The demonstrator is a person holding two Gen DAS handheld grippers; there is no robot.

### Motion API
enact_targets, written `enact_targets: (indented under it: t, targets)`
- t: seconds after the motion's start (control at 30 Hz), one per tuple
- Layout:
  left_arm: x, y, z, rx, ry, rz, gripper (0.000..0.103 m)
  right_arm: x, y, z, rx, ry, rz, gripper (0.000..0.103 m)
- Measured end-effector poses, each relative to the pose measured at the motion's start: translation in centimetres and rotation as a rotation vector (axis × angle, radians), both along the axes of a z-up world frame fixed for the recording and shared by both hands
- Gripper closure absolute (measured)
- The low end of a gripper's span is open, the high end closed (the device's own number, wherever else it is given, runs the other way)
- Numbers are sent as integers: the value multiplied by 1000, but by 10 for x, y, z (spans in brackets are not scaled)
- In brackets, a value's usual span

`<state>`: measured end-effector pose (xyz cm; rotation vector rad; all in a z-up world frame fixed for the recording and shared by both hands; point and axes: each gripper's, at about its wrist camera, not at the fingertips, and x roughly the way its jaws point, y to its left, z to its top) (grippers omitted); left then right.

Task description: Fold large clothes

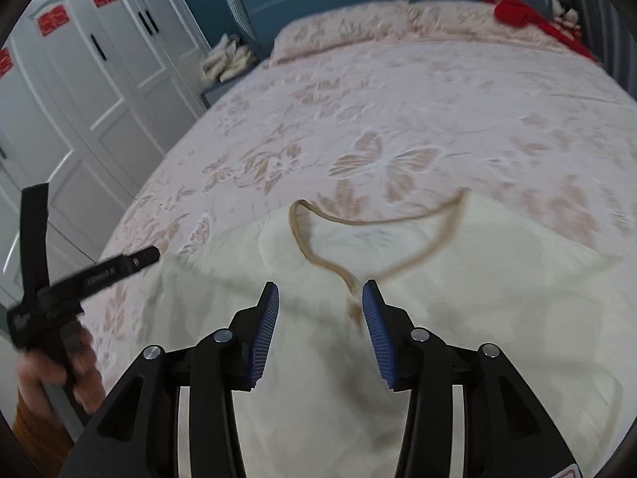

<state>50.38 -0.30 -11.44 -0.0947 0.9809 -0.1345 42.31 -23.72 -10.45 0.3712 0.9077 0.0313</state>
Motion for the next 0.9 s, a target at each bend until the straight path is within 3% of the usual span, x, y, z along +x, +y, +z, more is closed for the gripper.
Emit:
enact_targets:
  t: [0.27,0.37,0.4,0.47,0.6,0.73,0.9]
  targets:
    - [25,-19,-58,128,-4,-17,63,84,28,-53,60,89,59,59]
    - [23,-18,-66,123,-35,-7,61,97,40,-74,25,129,86,58]
    - [22,-16,-68,115,-51,-4,60,96,43,-76,3,107,87,60]
    - [19,-12,-71,100,-70,4,58,93,43,-73,13,74,98,98]
    - [18,-9,-74,73,-89,16,57,81,38,-56,35,-39,70,98]
    - [17,-13,-76,95,-107,15,55,84,46,-69,-48,-16,45,99]
    - [16,-12,-80,93,-119,18,54,90,42,-91,-48,37,18,101]
